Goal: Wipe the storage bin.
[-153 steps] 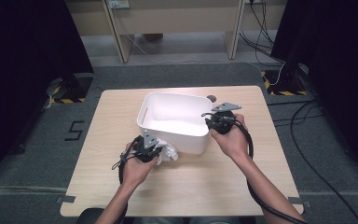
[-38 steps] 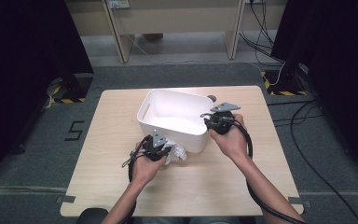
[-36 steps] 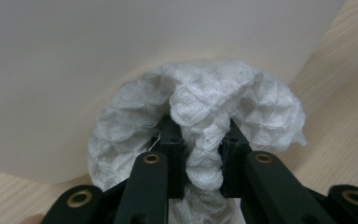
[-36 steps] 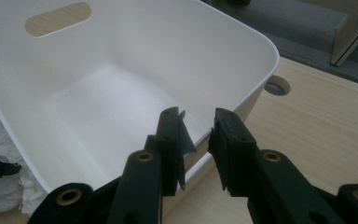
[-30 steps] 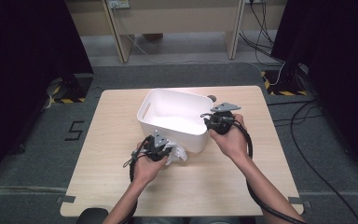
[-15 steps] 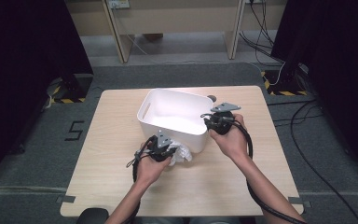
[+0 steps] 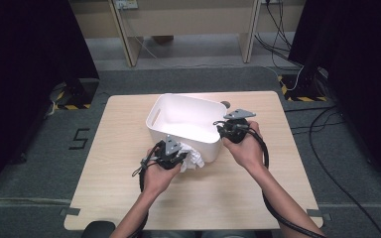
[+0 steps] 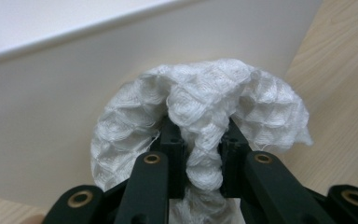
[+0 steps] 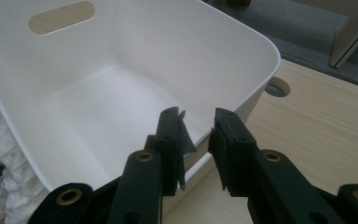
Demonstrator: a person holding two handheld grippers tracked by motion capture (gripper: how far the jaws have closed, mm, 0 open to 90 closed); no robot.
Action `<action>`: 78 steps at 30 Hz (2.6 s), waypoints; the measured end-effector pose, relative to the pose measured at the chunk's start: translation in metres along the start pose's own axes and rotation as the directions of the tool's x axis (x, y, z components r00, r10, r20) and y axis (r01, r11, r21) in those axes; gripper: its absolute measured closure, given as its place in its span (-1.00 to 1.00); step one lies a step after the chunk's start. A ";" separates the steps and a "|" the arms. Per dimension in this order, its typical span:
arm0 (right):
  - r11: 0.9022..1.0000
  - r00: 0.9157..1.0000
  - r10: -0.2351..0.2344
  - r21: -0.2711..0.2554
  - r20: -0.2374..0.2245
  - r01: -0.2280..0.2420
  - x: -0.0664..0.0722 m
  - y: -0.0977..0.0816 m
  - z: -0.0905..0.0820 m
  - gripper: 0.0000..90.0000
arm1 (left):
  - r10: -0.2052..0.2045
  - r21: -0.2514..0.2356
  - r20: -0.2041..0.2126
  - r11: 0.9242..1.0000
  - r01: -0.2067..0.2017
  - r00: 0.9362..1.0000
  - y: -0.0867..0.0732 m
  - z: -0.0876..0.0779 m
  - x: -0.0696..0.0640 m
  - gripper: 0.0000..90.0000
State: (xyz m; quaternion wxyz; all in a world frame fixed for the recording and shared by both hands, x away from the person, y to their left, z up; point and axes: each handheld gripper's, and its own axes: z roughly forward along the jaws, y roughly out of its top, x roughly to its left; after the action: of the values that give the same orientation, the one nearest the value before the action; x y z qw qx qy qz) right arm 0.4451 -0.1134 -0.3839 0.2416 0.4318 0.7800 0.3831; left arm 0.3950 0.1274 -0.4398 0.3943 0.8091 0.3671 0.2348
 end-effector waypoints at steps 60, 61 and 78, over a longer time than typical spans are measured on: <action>1.000 1.000 -0.004 -0.004 0.003 0.004 0.000 0.000 0.000 0.61 | 0.022 -0.037 -0.012 0.999 -0.023 1.000 0.018 -0.006 -0.010 0.70; 1.000 1.000 -0.002 -0.005 0.003 0.002 0.000 0.000 0.000 0.61 | 0.023 -0.035 -0.012 0.999 -0.023 1.000 0.017 -0.005 -0.011 0.70; 1.000 1.000 -0.004 -0.007 0.001 0.004 0.000 0.000 0.001 0.61 | 0.024 -0.012 0.012 1.000 -0.023 1.000 0.009 0.006 -0.013 0.70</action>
State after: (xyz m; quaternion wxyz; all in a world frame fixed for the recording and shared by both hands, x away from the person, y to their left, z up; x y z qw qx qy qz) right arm 0.4454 -0.1131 -0.3844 0.2442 0.4298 0.7794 0.3850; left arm 0.3940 0.1105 -0.4368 0.3983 0.8125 0.3538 0.2367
